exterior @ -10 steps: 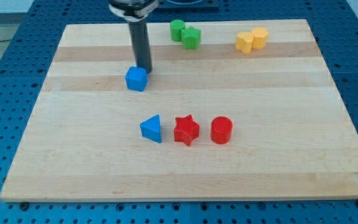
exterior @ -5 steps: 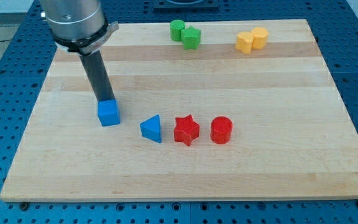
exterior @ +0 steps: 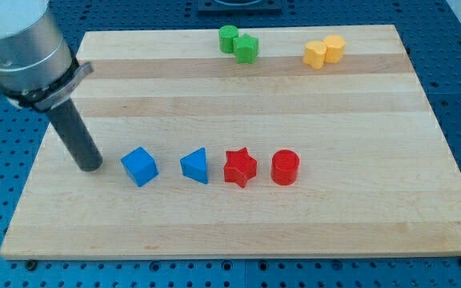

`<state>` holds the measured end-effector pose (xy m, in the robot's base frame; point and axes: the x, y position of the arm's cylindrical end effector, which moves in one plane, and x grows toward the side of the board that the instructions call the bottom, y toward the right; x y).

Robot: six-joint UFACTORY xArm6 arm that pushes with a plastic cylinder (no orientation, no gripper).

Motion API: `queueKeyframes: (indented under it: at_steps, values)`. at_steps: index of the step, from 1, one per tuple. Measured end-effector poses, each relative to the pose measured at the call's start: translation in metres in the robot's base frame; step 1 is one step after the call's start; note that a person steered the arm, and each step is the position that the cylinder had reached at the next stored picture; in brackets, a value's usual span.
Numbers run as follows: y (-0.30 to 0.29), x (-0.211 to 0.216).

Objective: Drag the blue cube to the left of the blue triangle

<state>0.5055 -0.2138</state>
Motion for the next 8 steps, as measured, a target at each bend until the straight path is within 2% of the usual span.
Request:
queueKeyframes:
  at_steps: [1,2,3,4,5,7,8]
  values:
    - [0.006,0.027]
    - [0.006,0.027]
    - [-0.003,-0.029]
    - [0.033,-0.075]
    - [0.056,-0.084]
    - [0.054,-0.093]
    - [0.006,-0.108]
